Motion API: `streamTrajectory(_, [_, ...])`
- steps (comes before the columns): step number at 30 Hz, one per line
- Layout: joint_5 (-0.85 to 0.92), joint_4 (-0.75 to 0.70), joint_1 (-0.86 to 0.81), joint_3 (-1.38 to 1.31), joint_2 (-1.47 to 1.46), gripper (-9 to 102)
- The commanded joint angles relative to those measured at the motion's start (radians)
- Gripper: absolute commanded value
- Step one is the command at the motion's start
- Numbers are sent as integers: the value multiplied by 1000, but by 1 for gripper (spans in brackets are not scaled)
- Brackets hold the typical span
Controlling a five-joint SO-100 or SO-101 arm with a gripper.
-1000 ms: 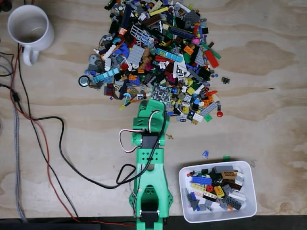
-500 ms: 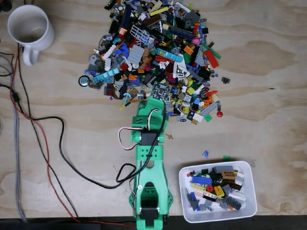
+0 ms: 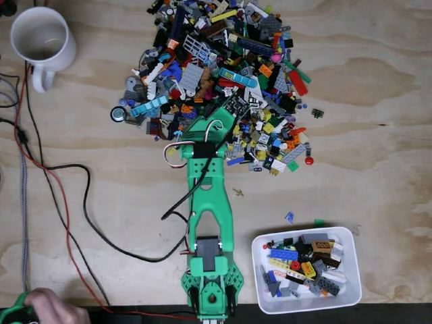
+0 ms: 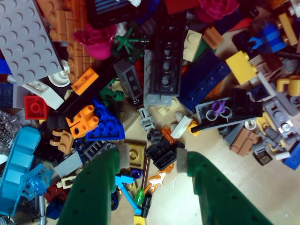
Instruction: Find the closest Lego and put it in the bin.
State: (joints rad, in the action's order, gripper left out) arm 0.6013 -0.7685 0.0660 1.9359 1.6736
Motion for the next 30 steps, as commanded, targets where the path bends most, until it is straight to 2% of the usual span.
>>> streamTrajectory(1, [-37,40,-18,-107,-34,16])
streamTrajectory(9, [-54,71,-37,-169,-158,16])
streamTrajectory(30, [-57,158,-23,-201,-262,13])
